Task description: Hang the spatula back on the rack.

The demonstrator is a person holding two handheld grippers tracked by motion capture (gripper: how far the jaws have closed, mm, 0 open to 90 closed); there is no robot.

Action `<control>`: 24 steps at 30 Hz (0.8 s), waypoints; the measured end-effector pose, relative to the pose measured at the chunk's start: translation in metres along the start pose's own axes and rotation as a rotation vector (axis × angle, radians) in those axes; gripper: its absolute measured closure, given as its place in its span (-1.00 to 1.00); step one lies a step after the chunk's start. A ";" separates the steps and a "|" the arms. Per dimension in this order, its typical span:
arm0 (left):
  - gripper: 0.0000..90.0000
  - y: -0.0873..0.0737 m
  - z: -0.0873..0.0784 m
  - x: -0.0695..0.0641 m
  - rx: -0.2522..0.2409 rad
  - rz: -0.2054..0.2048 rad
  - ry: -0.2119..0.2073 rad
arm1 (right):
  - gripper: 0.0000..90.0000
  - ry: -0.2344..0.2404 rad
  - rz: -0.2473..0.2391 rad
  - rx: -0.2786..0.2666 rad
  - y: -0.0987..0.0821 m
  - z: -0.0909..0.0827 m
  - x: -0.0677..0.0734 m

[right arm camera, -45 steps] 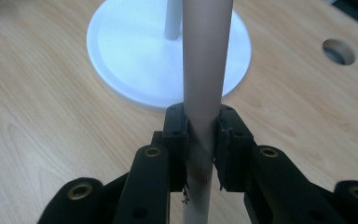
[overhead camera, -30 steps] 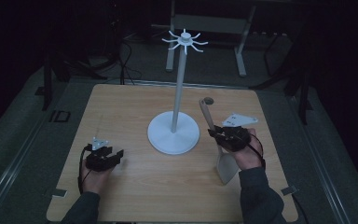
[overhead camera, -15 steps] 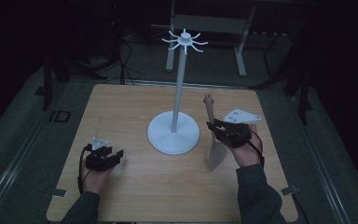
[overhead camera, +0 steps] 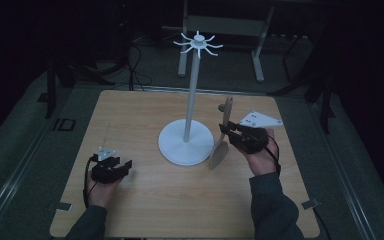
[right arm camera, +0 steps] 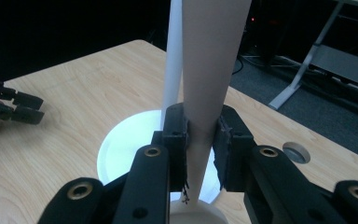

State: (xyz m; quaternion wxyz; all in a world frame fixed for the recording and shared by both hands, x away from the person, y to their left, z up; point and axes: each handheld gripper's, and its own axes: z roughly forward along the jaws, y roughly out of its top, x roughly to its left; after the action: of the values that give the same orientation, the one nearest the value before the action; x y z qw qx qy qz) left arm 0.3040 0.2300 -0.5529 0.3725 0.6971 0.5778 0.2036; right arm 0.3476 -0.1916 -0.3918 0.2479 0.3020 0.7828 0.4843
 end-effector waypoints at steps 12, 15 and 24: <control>0.05 0.000 0.000 0.000 -0.001 -0.002 0.001 | 0.69 0.034 0.070 -0.062 0.013 -0.004 -0.008; 0.05 0.000 0.000 0.000 0.000 -0.002 0.000 | 0.69 0.029 0.076 -0.070 0.016 -0.005 -0.009; 0.05 0.000 0.000 0.000 0.001 0.000 0.001 | 0.69 0.024 0.076 -0.083 0.026 -0.005 -0.011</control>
State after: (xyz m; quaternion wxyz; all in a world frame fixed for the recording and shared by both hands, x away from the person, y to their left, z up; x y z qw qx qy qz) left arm 0.3040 0.2305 -0.5527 0.3718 0.6974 0.5779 0.2035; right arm 0.3575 -0.1934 -0.3651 0.2323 0.3150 0.7529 0.5291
